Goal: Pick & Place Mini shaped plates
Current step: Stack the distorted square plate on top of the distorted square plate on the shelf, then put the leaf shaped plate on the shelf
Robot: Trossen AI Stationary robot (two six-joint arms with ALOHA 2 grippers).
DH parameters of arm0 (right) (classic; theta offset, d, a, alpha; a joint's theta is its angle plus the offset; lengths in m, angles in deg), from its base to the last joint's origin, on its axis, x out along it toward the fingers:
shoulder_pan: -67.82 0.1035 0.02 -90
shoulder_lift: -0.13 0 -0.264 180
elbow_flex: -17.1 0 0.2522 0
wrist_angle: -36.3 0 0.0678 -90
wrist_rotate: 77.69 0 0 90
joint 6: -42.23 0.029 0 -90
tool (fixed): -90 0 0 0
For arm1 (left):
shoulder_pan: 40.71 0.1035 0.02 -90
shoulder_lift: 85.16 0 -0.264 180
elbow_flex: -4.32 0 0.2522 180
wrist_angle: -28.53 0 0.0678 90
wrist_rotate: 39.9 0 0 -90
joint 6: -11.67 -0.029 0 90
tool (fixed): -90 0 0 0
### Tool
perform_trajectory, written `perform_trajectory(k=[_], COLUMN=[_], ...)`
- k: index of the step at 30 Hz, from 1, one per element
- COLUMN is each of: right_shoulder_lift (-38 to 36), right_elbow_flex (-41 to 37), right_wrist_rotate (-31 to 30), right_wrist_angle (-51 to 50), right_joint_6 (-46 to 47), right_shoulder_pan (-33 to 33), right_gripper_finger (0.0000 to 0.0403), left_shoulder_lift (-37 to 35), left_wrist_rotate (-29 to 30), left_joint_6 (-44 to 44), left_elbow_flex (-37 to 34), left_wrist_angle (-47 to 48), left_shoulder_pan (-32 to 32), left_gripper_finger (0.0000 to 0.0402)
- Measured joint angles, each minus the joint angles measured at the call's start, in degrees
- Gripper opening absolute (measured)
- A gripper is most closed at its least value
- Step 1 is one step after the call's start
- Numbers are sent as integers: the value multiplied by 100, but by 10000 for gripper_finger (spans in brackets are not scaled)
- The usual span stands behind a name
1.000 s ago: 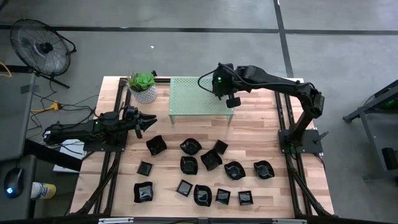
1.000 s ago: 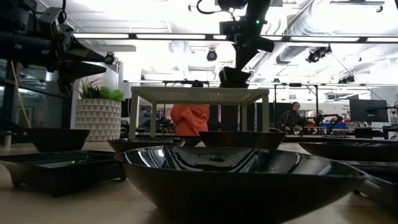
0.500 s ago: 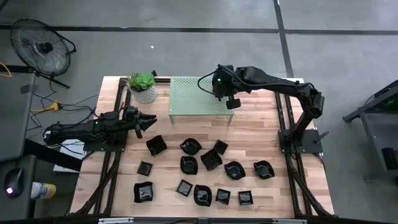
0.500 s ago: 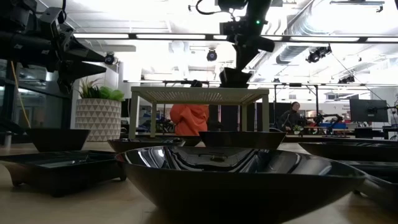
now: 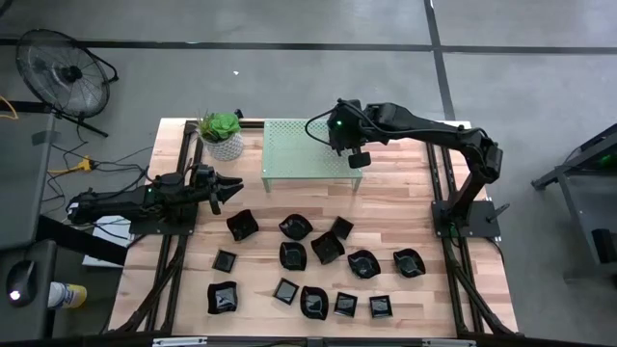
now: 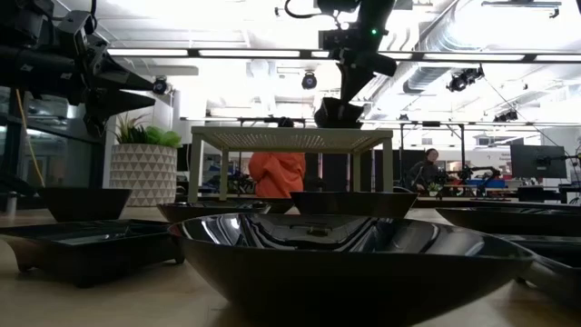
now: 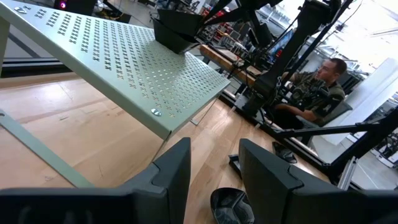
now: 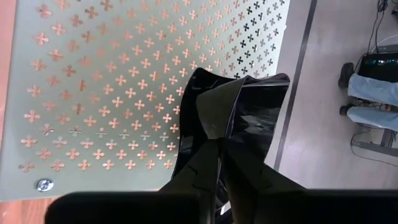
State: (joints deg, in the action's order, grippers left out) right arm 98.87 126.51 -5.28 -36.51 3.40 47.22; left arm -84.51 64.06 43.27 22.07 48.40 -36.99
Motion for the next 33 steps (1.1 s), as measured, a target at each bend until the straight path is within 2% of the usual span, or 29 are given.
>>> perform_trajectory(k=[12,21,27,33], right_shoulder_lift=[0,0,0,-47], right_elbow_flex=[-2,-2,-2,-2], right_wrist_rotate=[-41,-531,-646,-829], right_wrist_angle=[5,186,280,-9], right_joint_6=[2,71,452,1646], right_shoulder_pan=[0,1,15,15], right_gripper_finger=[28,44,73,112], left_shoulder_lift=[2,2,0,0], left_wrist_rotate=[0,0,0,0], left_joint_6=[-1,0,0,-2], left_elbow_flex=[-2,0,0,-2], left_wrist_angle=[0,0,0,0], left_shoulder_pan=[-2,-2,-2,-1], left_gripper_finger=[133,134,134,133])
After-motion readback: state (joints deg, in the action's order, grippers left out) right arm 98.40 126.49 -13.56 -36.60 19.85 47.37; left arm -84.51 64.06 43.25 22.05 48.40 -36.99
